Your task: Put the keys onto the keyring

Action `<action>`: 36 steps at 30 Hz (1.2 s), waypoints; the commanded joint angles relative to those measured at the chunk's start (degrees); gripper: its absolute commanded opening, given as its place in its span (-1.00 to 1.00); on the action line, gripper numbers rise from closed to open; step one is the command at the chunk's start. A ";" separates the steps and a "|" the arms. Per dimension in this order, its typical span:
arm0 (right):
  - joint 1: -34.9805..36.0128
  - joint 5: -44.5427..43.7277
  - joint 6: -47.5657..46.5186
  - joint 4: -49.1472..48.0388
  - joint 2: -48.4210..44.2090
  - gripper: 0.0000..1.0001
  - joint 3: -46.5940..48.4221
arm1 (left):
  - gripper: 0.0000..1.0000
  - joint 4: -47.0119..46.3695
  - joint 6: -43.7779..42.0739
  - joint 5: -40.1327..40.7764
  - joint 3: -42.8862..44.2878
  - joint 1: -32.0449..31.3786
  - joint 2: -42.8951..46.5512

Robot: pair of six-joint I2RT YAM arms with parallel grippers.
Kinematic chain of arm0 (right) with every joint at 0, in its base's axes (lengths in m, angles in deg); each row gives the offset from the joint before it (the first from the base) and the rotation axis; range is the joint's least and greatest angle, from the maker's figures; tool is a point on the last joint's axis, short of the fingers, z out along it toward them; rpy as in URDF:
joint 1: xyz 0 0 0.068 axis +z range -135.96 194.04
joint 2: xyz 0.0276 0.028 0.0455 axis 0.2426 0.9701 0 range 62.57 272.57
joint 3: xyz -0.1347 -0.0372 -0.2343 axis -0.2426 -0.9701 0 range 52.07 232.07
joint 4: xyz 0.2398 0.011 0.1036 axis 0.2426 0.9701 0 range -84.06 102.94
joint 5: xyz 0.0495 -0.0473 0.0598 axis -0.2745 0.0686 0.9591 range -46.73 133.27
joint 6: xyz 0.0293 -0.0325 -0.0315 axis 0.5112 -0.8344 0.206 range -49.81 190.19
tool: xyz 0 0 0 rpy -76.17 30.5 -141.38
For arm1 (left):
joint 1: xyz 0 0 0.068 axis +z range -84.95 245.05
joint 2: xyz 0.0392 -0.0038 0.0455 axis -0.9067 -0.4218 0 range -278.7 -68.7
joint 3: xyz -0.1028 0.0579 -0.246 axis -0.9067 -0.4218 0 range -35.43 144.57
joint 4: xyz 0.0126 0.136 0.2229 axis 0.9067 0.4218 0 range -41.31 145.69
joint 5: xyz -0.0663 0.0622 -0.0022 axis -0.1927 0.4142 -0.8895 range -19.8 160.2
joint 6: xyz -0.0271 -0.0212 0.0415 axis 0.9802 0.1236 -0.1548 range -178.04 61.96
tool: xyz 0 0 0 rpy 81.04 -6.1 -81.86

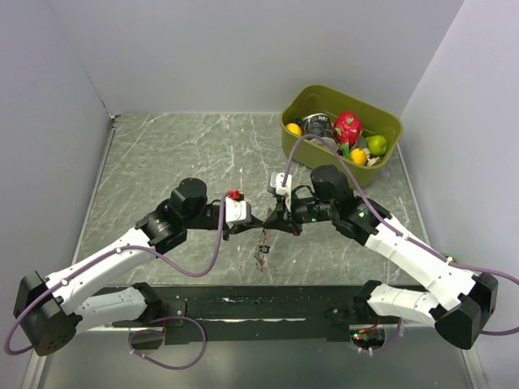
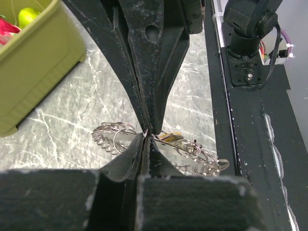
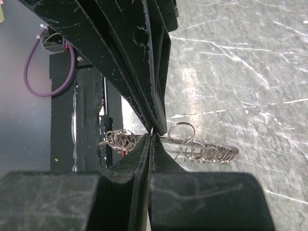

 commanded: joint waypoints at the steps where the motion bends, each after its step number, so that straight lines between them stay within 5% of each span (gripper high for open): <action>1: 0.48 -0.98 2.96 -8.67 -3.31 -0.96 0.85 | -0.98 -4.09 0.42 0.08 0.04 -0.40 0.81; 8: -0.14 -9.68 6.58 -11.13 -7.26 -0.11 -1.88 | -0.98 -15.51 6.32 1.76 -6.10 -0.40 5.46; 13: -0.67 -9.95 7.90 -13.51 -10.08 0.18 -4.17 | -0.98 -28.15 11.76 2.72 -10.41 -0.32 7.32; 20: -0.84 -4.42 5.97 -12.54 -10.26 0.02 -4.08 | -0.98 -44.86 18.09 5.71 -17.27 -0.40 9.34; 31: -0.84 2.52 5.17 -12.80 -6.40 -0.21 -3.64 | -0.98 -51.21 19.59 6.94 -19.04 -0.32 10.39; 36: -0.84 4.28 5.00 -13.07 -4.81 -0.62 -3.73 | -0.98 -52.09 19.51 6.24 -18.86 -0.32 9.96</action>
